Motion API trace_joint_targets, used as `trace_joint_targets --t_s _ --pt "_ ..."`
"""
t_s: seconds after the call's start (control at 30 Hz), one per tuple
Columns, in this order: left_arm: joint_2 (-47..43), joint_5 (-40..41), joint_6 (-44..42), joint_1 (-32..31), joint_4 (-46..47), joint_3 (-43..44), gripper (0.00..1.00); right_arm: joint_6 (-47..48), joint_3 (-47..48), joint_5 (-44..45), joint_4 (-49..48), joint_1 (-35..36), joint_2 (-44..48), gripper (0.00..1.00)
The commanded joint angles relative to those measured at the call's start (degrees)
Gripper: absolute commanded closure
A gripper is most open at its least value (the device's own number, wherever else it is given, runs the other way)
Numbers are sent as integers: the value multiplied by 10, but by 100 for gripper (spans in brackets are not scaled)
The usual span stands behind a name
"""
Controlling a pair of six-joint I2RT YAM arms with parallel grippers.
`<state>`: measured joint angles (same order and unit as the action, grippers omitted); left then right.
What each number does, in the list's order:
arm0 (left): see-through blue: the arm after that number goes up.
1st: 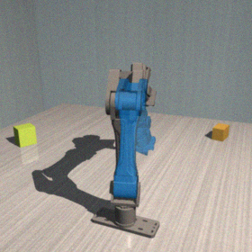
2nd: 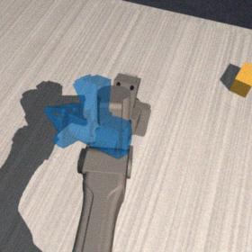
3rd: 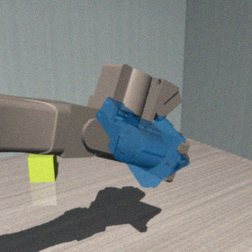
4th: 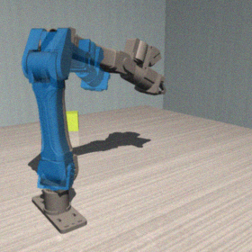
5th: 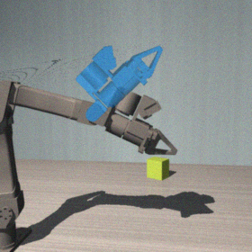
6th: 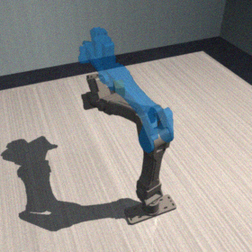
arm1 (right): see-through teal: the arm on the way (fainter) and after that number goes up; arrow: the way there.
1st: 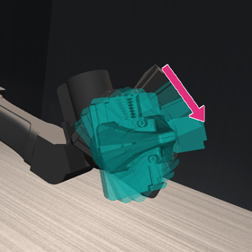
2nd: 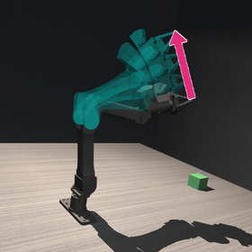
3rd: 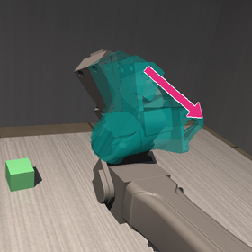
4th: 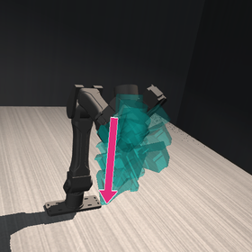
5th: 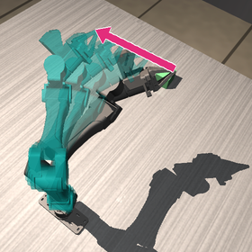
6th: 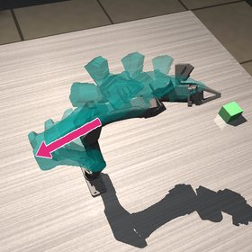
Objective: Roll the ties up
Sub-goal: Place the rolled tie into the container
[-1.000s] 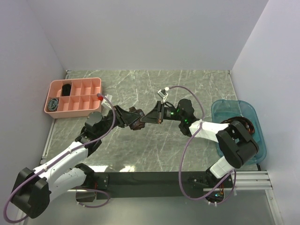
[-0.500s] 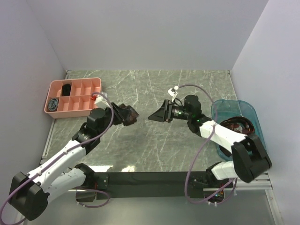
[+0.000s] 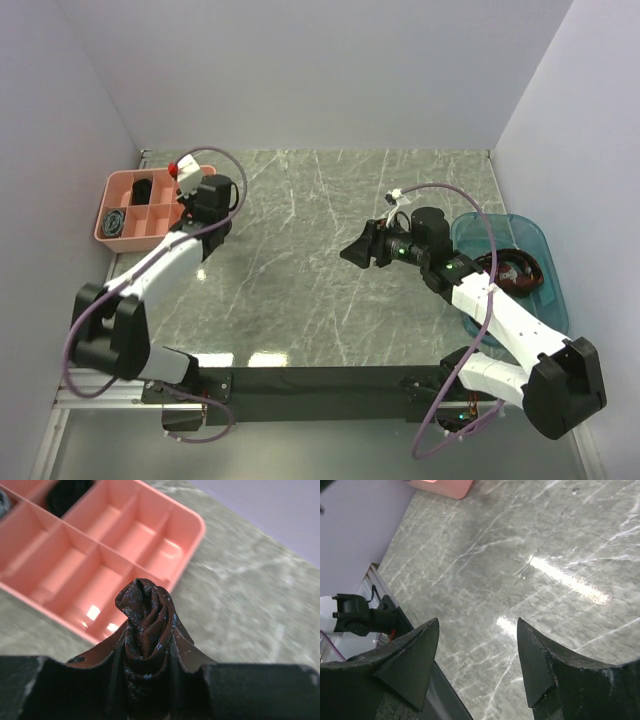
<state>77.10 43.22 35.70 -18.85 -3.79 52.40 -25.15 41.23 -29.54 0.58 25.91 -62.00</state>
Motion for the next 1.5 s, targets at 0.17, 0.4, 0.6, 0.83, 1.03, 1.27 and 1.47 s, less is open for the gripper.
trace_joint_targets --t_s 0.17,0.4,0.6,0.83,1.03,1.27,1.47 --pt "85 82 -143 57 53 80 99 22 -9 -15 -2 -17 14 30" --pt "77 50 -236 108 141 41 99 14 -15 -35 -22 -25 14 31" --pt "96 -5 -304 135 229 10 99 11 -24 -48 -37 -28 19 31" --pt "97 -114 -322 173 261 -20 99 6 -37 -65 -50 -35 25 31" --pt "118 -197 -311 200 252 -20 99 4 -41 -75 -56 -38 28 32" --pt "153 -215 -304 207 244 -14 99 5 -48 -77 -55 -44 36 32" --pt "149 -255 -305 206 243 -20 99 0 -50 -85 -62 -49 30 32"
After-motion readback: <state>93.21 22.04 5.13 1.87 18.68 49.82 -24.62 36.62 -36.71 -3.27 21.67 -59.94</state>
